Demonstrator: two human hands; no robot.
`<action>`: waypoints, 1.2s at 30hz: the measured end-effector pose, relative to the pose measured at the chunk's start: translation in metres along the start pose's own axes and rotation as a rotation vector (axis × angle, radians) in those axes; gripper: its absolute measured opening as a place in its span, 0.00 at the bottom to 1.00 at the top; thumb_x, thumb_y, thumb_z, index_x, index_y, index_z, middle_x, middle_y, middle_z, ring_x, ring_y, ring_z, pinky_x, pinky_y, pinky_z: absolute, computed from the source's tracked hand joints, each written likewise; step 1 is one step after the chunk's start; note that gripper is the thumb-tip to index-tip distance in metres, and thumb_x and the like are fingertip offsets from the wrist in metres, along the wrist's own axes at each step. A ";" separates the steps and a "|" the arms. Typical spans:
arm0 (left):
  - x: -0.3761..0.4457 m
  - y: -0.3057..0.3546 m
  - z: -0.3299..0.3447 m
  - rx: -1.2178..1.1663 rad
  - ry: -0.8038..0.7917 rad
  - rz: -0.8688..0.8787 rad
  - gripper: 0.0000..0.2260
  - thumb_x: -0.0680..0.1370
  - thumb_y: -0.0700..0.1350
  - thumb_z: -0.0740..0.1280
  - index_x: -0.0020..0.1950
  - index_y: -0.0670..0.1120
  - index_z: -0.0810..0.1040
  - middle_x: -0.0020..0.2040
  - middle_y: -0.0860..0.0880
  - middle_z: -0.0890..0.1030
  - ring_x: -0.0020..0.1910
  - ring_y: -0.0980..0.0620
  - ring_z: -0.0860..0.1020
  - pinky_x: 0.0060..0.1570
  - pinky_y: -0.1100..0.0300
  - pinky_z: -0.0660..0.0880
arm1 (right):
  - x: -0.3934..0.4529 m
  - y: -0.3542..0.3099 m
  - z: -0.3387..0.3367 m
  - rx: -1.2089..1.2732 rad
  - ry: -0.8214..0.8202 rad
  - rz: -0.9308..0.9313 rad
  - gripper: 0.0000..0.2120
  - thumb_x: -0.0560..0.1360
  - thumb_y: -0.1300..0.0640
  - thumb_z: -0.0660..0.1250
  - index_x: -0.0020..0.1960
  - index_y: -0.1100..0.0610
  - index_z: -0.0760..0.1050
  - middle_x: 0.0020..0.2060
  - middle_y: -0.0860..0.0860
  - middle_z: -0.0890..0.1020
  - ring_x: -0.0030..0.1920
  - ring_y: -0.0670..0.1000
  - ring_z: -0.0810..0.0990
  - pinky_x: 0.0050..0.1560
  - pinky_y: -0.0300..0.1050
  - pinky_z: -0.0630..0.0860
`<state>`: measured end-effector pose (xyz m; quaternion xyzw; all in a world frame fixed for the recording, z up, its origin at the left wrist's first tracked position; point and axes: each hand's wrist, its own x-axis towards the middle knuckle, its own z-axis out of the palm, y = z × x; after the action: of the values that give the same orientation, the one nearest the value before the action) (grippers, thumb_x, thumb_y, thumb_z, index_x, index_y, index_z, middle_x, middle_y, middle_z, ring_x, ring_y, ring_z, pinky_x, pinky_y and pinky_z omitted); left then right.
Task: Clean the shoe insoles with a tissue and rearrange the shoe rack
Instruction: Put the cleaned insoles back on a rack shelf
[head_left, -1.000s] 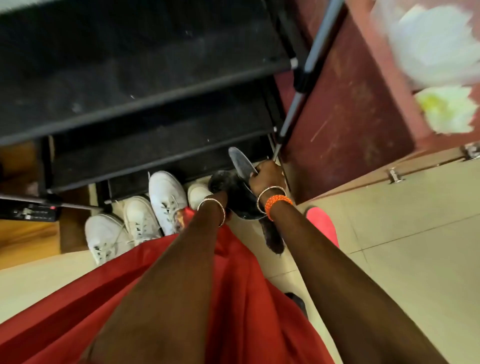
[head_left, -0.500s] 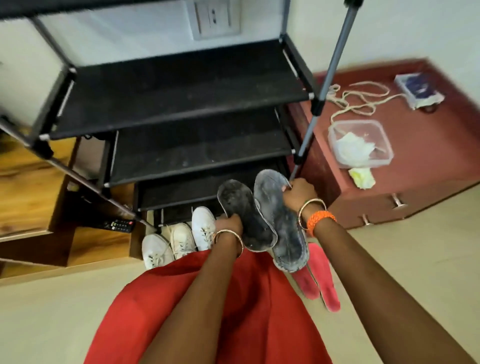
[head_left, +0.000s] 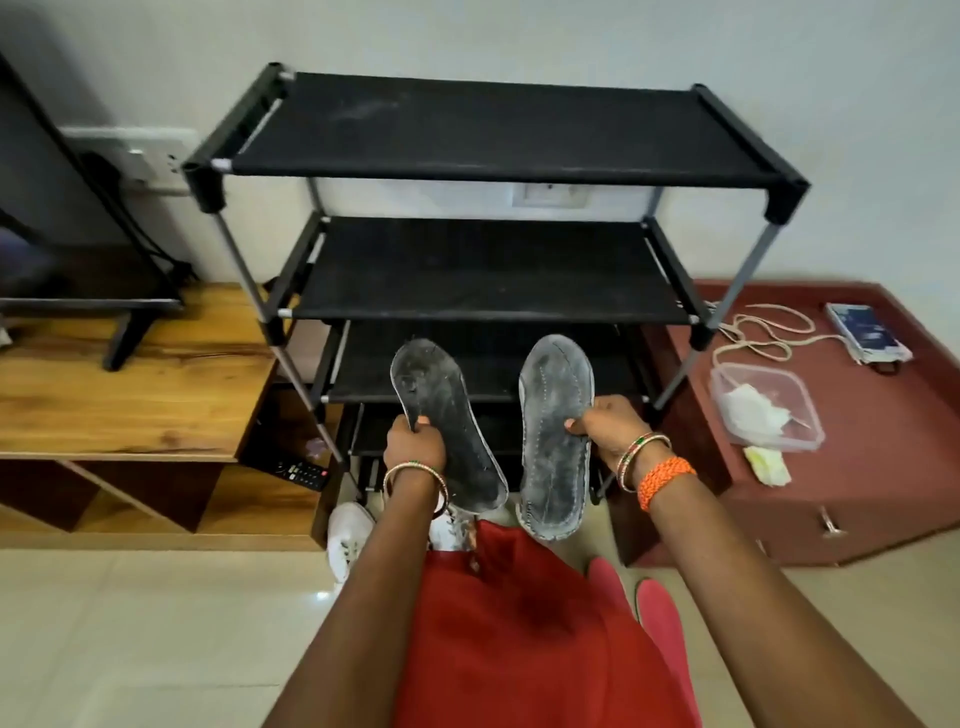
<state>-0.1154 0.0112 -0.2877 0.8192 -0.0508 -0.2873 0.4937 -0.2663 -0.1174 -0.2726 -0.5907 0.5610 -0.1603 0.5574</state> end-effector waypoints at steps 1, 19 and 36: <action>0.002 0.001 -0.006 0.020 0.027 -0.008 0.14 0.81 0.43 0.56 0.62 0.37 0.72 0.61 0.36 0.75 0.61 0.37 0.72 0.57 0.52 0.68 | 0.005 -0.002 0.011 -0.009 -0.010 0.012 0.10 0.69 0.72 0.68 0.32 0.60 0.75 0.37 0.58 0.80 0.43 0.56 0.78 0.50 0.55 0.77; 0.123 -0.016 -0.047 -0.268 0.003 -0.052 0.27 0.72 0.39 0.71 0.69 0.41 0.64 0.60 0.43 0.75 0.59 0.46 0.74 0.59 0.57 0.71 | 0.057 -0.015 0.151 0.450 -0.116 0.241 0.14 0.59 0.62 0.64 0.44 0.63 0.77 0.45 0.60 0.78 0.47 0.60 0.78 0.58 0.59 0.74; 0.128 -0.006 -0.033 -0.853 0.233 -0.339 0.19 0.77 0.32 0.61 0.67 0.38 0.67 0.64 0.39 0.72 0.50 0.44 0.73 0.41 0.55 0.77 | 0.082 -0.007 0.208 0.266 0.108 0.163 0.27 0.63 0.61 0.62 0.62 0.65 0.67 0.57 0.63 0.76 0.54 0.63 0.78 0.55 0.60 0.77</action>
<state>0.0074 -0.0071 -0.3350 0.5667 0.2618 -0.2652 0.7348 -0.0671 -0.0887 -0.3711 -0.4545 0.6101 -0.2190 0.6109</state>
